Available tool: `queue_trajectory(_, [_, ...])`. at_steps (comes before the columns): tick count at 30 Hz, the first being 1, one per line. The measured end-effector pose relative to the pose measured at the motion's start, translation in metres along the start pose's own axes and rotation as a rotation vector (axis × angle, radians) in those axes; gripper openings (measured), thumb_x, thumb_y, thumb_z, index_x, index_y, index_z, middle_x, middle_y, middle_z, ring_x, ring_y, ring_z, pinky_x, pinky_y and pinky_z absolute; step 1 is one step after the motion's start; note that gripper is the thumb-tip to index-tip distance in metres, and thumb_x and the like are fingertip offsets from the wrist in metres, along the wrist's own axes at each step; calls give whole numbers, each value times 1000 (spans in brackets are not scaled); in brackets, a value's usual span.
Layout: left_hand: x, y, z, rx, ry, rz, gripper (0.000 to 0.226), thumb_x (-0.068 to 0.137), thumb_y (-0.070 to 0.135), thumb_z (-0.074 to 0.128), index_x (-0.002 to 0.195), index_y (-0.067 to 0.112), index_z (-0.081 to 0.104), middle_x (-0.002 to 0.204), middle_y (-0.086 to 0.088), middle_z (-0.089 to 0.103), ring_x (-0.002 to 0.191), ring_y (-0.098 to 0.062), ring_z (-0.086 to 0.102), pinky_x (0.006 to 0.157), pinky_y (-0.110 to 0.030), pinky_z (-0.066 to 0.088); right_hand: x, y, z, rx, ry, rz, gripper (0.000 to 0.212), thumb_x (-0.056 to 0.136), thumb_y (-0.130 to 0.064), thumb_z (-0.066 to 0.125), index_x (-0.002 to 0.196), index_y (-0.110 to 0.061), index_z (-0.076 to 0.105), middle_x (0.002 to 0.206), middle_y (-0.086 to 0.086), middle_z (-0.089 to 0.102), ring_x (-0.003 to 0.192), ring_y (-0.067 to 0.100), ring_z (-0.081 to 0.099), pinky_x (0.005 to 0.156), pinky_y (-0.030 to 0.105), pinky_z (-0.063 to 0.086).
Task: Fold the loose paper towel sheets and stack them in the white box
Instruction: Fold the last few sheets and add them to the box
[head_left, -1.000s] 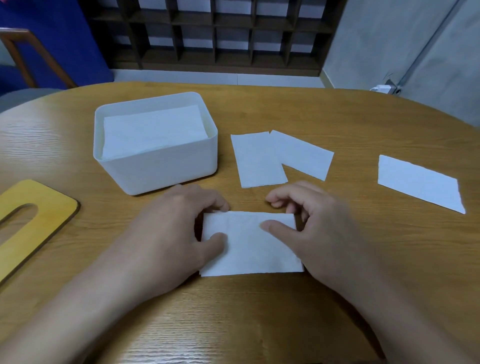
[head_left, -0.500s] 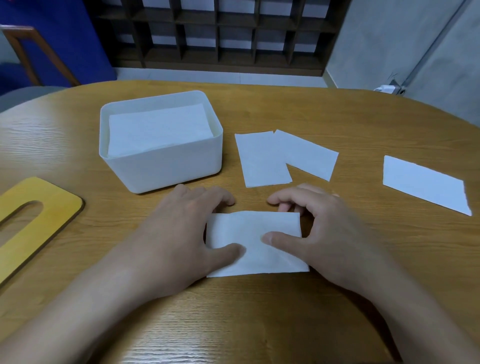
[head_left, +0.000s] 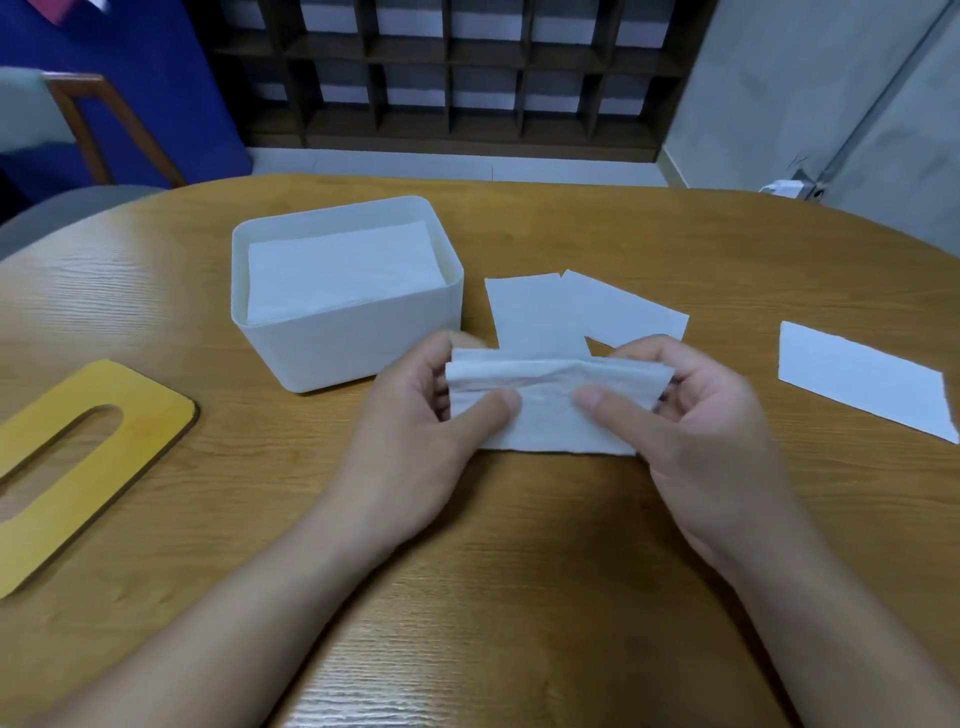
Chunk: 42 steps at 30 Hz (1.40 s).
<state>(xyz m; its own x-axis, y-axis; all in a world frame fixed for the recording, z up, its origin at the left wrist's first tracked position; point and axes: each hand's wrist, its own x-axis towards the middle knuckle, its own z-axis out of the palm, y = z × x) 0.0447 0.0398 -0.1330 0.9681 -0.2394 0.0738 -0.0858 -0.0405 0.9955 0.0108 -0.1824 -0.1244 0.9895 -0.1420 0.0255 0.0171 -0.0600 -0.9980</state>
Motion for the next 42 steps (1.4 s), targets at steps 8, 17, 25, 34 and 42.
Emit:
queue_trajectory(8, [2,-11,14,-11,120,77,40,94,-4,75,119,18,53,92,6,59,78,-9,55,71,-24,46,2,10,14,39,-5,-52,23,98,-6,79,115,-20,72,109,9,77,97,29,74,92,64,59])
queue_trajectory(17, [-4,-8,18,-58,144,140,64,94,9,73,146,34,46,107,-4,67,91,-18,64,87,-40,52,0,11,18,10,-55,-79,45,94,-11,77,130,-33,63,120,3,75,104,36,75,98,68,57])
queue_trajectory(25, [-7,-11,18,-18,147,139,72,86,5,70,146,35,43,106,-4,66,87,-18,61,81,-42,49,-1,10,17,-61,-45,-46,42,95,-2,76,123,-32,68,110,3,76,97,45,72,84,70,58])
queue_trajectory(34, [-6,-11,15,-71,163,144,74,84,0,68,147,32,44,105,1,64,83,-17,56,72,-37,48,-2,11,18,-12,-34,-57,37,87,-7,74,117,-28,68,106,12,73,97,56,63,78,74,53])
queue_trajectory(42, [-6,-5,13,-80,123,173,68,83,-4,64,142,25,49,100,-2,63,82,-22,54,71,-33,48,-4,9,17,-37,-66,-78,33,90,-2,76,114,-24,67,103,7,75,96,49,67,78,70,54])
